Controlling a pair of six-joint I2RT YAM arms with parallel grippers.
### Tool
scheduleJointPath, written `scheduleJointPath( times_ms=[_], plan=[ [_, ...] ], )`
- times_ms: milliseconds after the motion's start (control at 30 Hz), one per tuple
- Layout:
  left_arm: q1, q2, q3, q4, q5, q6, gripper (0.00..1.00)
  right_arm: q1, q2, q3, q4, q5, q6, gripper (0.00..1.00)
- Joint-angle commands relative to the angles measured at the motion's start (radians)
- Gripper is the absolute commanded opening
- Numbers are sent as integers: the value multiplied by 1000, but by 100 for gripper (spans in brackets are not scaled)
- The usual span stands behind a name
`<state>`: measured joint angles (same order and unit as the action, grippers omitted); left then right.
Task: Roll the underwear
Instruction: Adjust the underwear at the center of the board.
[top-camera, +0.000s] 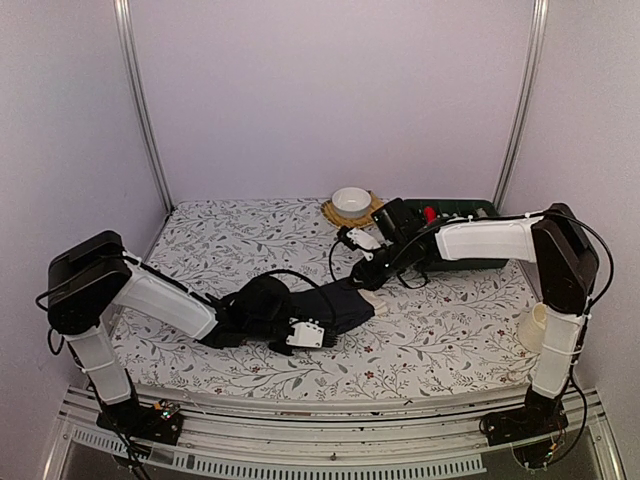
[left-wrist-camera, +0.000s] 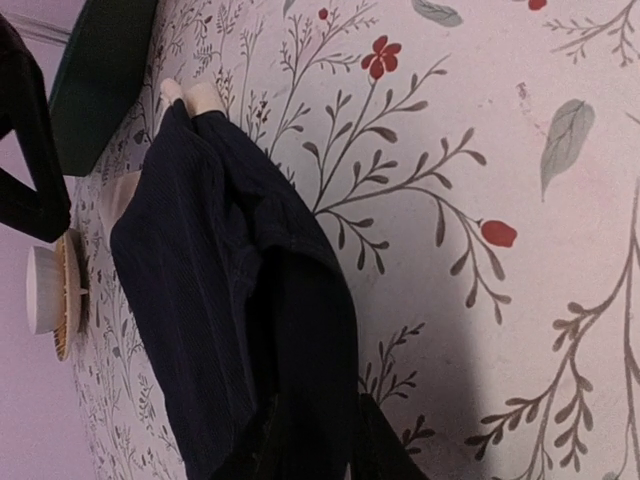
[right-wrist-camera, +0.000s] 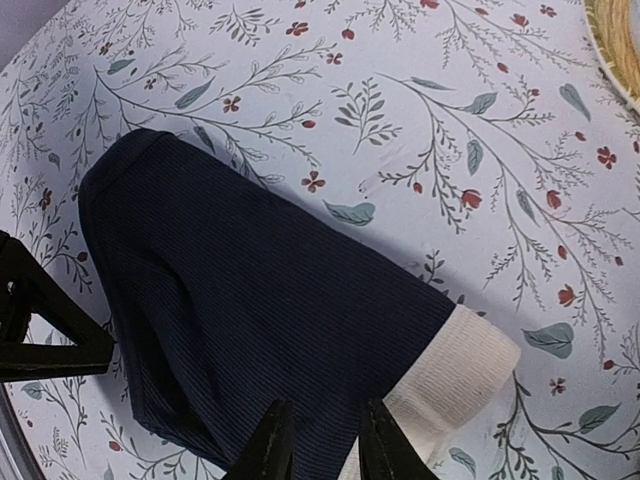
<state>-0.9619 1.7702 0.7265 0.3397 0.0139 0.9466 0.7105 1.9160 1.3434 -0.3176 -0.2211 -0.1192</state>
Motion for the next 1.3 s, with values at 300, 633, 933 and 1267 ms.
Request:
scheduleJointPath(
  times_ms=[300,633,933,1267],
  plan=[
    [-40,99,70,162,-140,0,24,-43,86,-44,83,-137,65,22],
    [-54,-27,-13,186,-58,4,34,-58,141,-44,87,-138,62,20],
    [-54,107,30,206,-147,45,37,-60,172,-39,81,-115,67,20],
    [-53,116,39,240,-151,31,26,-59,176,-37,74,-111,63,20]
  ],
)
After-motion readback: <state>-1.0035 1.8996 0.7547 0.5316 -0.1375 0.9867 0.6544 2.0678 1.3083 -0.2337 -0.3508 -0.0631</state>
